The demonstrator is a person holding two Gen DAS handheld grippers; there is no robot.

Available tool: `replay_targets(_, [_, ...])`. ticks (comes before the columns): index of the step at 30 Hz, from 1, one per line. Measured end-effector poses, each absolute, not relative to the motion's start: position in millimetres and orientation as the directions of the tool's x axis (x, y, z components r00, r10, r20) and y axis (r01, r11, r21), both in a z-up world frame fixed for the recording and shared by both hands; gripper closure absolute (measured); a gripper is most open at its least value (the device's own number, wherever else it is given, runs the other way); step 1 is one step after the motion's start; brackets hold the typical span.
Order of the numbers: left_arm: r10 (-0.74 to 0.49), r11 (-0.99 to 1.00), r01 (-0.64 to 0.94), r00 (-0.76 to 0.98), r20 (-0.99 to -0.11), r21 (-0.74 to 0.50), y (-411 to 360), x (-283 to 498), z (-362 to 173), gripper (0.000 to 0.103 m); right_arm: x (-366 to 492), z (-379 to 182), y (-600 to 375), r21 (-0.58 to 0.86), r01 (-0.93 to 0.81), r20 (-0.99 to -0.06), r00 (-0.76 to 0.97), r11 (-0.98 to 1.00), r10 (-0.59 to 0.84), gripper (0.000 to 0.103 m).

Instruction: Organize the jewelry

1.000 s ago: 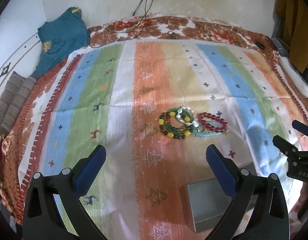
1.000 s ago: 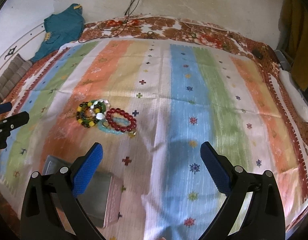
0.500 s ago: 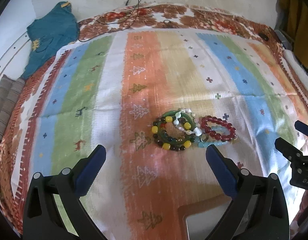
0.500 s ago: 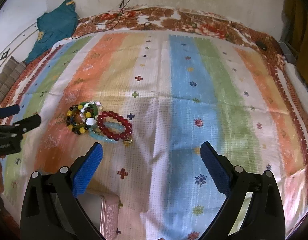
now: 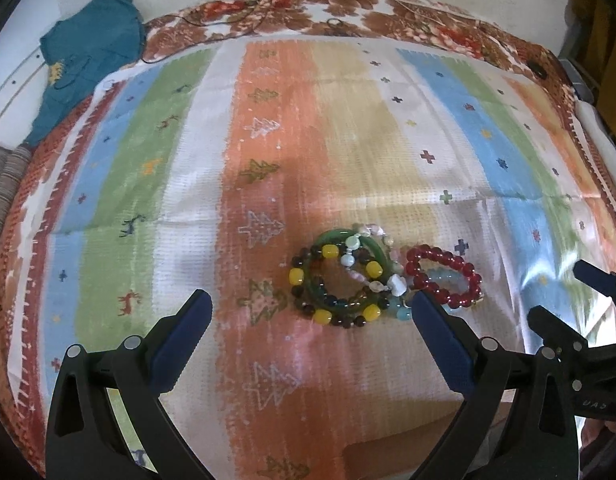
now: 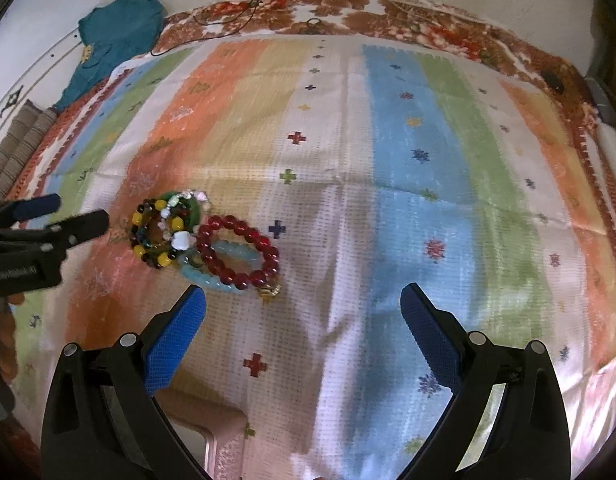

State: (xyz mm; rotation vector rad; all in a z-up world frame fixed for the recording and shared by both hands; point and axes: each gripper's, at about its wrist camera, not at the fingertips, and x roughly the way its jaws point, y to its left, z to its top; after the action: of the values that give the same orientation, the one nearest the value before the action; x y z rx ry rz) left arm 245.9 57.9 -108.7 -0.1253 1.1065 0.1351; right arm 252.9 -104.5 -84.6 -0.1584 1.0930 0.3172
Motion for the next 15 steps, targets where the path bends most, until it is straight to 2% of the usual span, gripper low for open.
replay_targets(4, [0.027,0.986,-0.158,0.423,-0.906,-0.045,55.7,252.4,-115.1,0.011,258.9,-89.3,-100.2,0.048,-0.33,-0.897,0.402,0.943,0.186,0.004])
replay_targets(8, [0.03,0.985,-0.167,0.415,-0.909,-0.043,55.9,257.4,-119.3,0.019,261.9,-94.2,-94.2,-0.011,-0.335,-0.902,0.41,0.942,0.135,0.004])
replay_targets(12, [0.013,0.982,-0.177,0.404,-0.915,-0.064,58.5,262.7,-123.4,0.023,265.6,-94.5,-93.9,-0.01,-0.332,-0.901,0.411,0.943,0.135,0.005])
replay_targets(15, [-0.016,0.979,-0.181,0.376,-0.927,-0.09,60.7,267.4,-132.2,0.036,268.7,-97.2,-93.9,-0.009,-0.331,-0.906,0.402,0.944,0.133,0.016])
